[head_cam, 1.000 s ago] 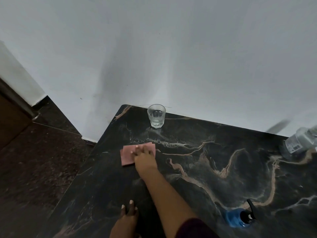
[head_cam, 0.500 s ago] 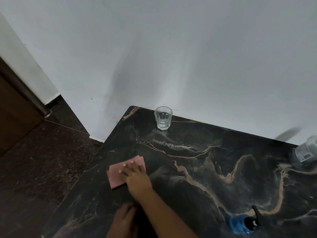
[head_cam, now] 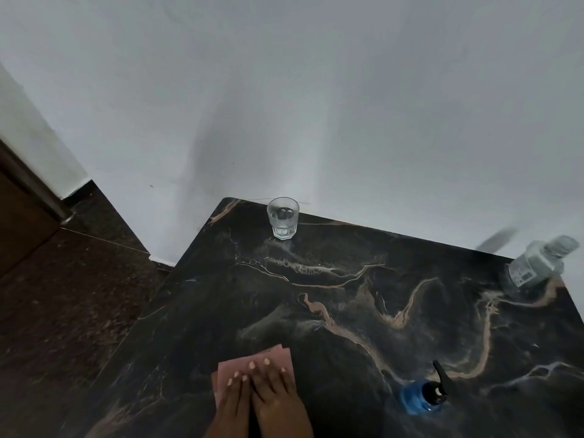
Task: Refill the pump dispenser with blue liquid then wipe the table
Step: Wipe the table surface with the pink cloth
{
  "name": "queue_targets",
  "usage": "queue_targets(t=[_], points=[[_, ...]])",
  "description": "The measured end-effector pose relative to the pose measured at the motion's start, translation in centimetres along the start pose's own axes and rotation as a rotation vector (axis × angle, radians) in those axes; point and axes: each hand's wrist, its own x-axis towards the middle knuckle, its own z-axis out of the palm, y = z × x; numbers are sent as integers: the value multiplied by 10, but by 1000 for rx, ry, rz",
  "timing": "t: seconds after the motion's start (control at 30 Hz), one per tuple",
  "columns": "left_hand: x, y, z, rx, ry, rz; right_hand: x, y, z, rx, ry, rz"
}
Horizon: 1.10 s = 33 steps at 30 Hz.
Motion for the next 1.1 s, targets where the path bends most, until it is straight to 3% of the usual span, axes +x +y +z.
queue_targets(t=[0.13, 0.27, 0.33, 0.4, 0.43, 0.6, 0.93, 1.1], points=[[-1, -10, 13, -91, -47, -15, 17, 3, 0, 30, -58, -41], [18, -18, 20, -210, -105, -219, 55, 7, -19, 201, -99, -58], [38, -45, 26, -147, -173, -267, 83, 10, -25, 239, -212, -94], [51, -65, 25, -82, -419, -337, 111, 10, -31, 235, -178, -105], [60, -73, 29, -45, -465, -343, 124, 10, -33, 239, -167, -111], [91, -107, 39, 66, -551, -399, 172, 13, -42, 239, -139, -119], [91, -71, 48, 50, -604, -351, 142, 35, -20, 134, -62, -184], [122, -19, 53, 49, -592, -233, 107, 85, -20, 153, -34, -22]])
